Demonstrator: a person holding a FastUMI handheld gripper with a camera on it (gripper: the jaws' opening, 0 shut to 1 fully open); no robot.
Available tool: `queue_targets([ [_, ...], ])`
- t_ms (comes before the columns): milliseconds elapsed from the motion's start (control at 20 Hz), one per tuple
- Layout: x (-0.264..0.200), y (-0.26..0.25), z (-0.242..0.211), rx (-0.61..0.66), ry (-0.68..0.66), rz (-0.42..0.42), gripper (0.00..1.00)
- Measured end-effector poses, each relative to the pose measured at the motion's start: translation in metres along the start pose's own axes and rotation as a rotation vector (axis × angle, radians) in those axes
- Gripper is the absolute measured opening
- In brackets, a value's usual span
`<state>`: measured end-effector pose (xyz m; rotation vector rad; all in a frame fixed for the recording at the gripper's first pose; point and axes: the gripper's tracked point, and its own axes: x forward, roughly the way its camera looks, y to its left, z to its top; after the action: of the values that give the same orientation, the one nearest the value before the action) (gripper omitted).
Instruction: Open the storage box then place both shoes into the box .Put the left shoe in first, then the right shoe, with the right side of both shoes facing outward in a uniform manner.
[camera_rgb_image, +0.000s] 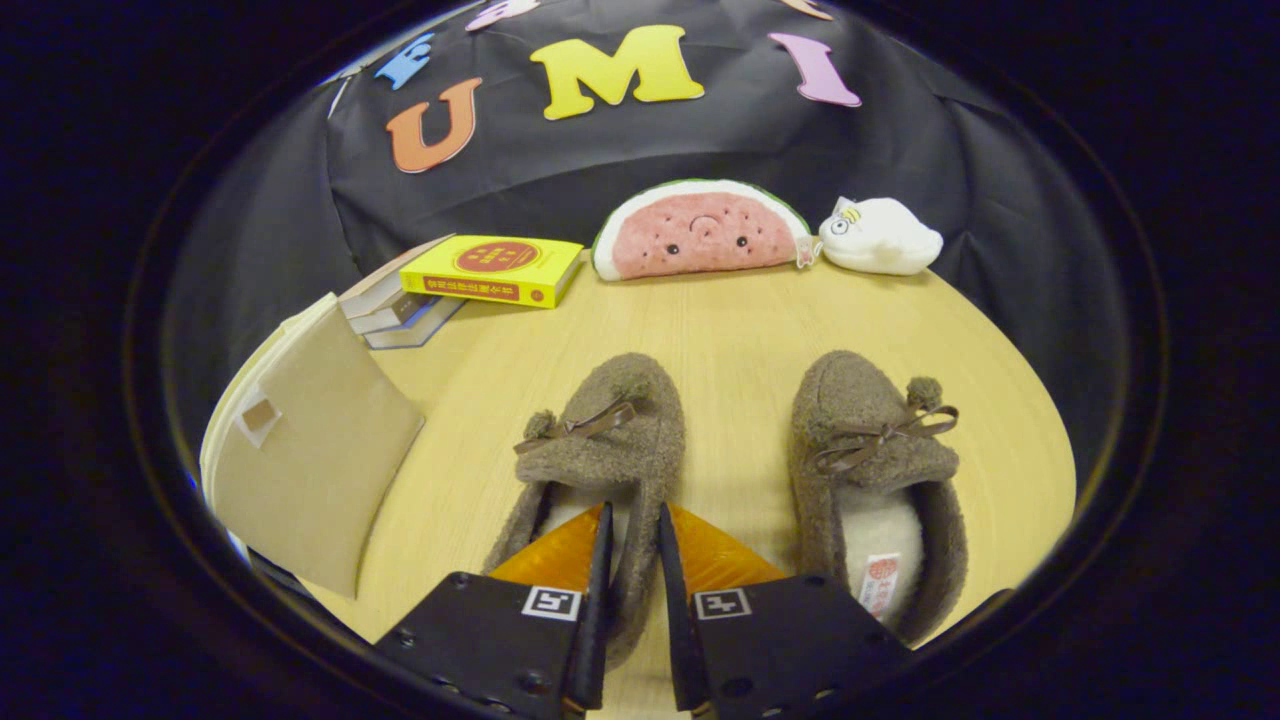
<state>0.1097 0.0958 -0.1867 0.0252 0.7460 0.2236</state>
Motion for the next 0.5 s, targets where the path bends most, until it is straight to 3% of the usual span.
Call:
queue_targets([
  [100, -0.001, 0.007, -0.002, 0.051, 0.02, 0.06, 0.01],
  [500, -0.013, 0.021, -0.002, 0.162, 0.015, 0.101, 0.01],
])
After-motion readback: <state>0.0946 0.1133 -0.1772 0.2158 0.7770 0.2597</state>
